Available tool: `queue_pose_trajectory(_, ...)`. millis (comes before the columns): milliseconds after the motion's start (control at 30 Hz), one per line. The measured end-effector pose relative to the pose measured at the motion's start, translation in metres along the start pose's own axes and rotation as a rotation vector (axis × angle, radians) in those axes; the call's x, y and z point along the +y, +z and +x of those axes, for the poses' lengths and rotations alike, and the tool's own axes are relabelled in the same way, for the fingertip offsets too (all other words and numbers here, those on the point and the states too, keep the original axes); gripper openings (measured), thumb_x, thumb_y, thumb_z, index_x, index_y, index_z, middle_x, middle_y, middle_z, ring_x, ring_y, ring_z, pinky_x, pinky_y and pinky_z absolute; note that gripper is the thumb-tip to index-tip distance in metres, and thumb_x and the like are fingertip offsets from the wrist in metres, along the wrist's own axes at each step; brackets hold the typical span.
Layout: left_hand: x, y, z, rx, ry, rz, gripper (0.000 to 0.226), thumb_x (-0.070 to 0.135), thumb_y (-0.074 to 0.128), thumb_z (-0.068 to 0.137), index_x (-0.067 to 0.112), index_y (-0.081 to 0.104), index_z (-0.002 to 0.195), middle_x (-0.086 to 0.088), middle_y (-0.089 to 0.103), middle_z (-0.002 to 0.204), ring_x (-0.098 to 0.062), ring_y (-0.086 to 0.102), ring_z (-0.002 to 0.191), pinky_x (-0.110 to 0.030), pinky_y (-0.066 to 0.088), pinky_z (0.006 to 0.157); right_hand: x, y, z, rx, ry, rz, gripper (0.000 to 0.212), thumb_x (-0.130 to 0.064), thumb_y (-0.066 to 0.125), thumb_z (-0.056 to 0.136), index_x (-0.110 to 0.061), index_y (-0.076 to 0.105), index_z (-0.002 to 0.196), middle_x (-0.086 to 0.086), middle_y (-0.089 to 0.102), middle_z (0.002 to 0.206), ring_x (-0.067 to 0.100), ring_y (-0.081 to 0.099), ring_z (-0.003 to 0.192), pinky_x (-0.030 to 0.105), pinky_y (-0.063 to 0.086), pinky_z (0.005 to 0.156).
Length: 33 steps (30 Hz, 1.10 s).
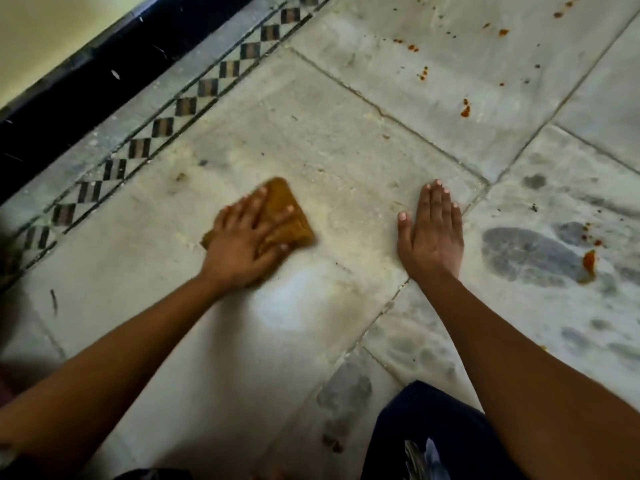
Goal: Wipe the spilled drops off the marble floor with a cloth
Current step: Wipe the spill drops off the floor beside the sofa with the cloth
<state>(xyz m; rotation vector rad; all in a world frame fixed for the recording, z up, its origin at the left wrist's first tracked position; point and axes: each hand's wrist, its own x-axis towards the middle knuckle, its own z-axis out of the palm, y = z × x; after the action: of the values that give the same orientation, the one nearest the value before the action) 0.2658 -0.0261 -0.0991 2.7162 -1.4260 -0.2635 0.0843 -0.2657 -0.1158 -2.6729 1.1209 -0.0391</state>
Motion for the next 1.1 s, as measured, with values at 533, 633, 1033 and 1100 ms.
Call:
queue_pose_trajectory(533, 0.043, -0.016, 0.129, -0.088, 0.258, -0.022, 0.072, 0.073, 0.026, 0.078, 0.047, 0.02, 0.144, -0.009, 0.001, 0.159, -0.04, 0.019, 0.14, -0.053, 0.018, 0.11, -0.001, 0.002, 0.004, -0.007, 0.006, -0.013, 0.072, -0.047, 0.015, 0.09, -0.006, 0.014, 0.149, 0.012, 0.013, 0.157, 0.022, 0.01, 0.145, 0.033, 0.002, 0.117)
queue_pose_trajectory(633, -0.021, -0.023, 0.125, -0.01, 0.089, -0.047, 0.065, 0.068, 0.031, 0.079, 0.049, 0.025, 0.141, -0.009, 0.012, 0.158, -0.036, 0.028, 0.138, -0.051, 0.025, 0.109, -0.001, 0.002, 0.003, -0.005, 0.017, -0.017, 0.071, -0.047, 0.015, 0.09, -0.006, 0.013, 0.149, 0.011, 0.011, 0.157, 0.021, 0.008, 0.145, 0.031, -0.001, 0.117)
queue_pose_trajectory(1033, -0.003, -0.044, 0.123, 0.028, -0.143, 0.006, 0.055, 0.04, 0.053, 0.088, 0.033, 0.039, 0.14, -0.01, 0.035, 0.149, -0.037, 0.051, 0.115, -0.044, 0.045, 0.087, -0.001, 0.0, 0.003, -0.001, 0.003, -0.001, 0.074, -0.049, 0.011, 0.089, -0.005, 0.015, 0.148, 0.013, 0.014, 0.156, 0.024, 0.011, 0.145, 0.034, 0.003, 0.117)
queue_pose_trajectory(1100, 0.008, -0.044, 0.097, 0.044, -0.101, -0.064, 0.051, 0.037, 0.058, 0.085, 0.031, 0.047, 0.135, -0.008, 0.05, 0.138, -0.034, 0.057, 0.108, -0.04, 0.048, 0.081, -0.001, 0.0, 0.002, -0.004, -0.001, 0.005, 0.075, -0.05, 0.01, 0.089, -0.005, 0.014, 0.148, 0.013, 0.014, 0.156, 0.025, 0.01, 0.145, 0.034, 0.003, 0.117)
